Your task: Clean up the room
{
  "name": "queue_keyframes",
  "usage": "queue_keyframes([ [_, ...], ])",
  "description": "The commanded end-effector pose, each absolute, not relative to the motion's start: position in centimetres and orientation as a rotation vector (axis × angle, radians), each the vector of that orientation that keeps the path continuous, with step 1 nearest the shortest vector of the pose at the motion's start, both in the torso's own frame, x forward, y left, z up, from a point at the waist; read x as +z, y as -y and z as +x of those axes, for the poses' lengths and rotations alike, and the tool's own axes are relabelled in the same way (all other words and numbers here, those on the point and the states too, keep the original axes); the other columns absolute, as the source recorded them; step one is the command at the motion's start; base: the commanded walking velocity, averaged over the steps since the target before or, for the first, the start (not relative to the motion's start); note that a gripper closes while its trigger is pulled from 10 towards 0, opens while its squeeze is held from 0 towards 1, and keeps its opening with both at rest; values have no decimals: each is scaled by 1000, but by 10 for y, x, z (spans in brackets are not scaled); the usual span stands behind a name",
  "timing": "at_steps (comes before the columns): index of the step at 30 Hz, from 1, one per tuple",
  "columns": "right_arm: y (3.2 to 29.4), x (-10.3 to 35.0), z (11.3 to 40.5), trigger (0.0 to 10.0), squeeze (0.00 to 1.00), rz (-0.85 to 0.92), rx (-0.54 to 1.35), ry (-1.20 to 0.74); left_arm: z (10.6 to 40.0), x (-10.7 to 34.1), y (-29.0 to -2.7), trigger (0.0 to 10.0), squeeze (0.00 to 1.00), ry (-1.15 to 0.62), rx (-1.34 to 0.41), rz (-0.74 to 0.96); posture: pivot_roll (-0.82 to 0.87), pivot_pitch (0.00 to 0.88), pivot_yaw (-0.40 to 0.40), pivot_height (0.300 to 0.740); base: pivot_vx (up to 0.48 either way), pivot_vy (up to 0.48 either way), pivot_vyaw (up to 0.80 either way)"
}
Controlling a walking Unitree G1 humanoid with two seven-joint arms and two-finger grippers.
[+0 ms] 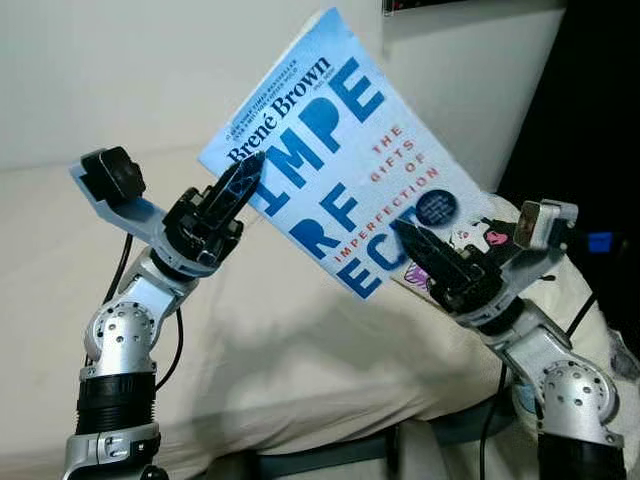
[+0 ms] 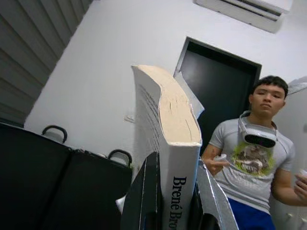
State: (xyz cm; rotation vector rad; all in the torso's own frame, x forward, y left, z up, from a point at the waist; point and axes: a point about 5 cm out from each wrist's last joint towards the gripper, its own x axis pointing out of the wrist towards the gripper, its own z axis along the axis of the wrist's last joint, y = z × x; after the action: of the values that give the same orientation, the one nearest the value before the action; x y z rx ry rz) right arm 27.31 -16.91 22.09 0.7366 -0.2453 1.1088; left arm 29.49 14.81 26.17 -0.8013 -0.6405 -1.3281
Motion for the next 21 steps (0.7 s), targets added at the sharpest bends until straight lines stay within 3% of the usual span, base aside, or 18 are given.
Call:
queue_keyframes([
  [1, 163, 222, 268, 10000, 0, 744, 1160, 232, 290, 267, -150, 0, 0, 670, -1363, -785, -138, 74, 70, 580, 0, 0, 0],
  [6, 161, 219, 267, 10000, 0, 750, 1176, 215, 291, 267, -148, 0, 0, 661, -1363, -791, -139, 74, 72, 580, 0, 0, 0],
  [7, 158, 217, 268, 0, 0, 742, 1161, 222, 293, 266, -147, 0, 0, 649, -1334, -785, -138, 75, 74, 580, 0, 0, 0],
  [21, 170, 224, 270, 0, 0, 720, 1096, 278, 310, 256, -158, 0, 0, 601, -1144, -756, -138, 76, 75, 580, 0, 0, 0],
])
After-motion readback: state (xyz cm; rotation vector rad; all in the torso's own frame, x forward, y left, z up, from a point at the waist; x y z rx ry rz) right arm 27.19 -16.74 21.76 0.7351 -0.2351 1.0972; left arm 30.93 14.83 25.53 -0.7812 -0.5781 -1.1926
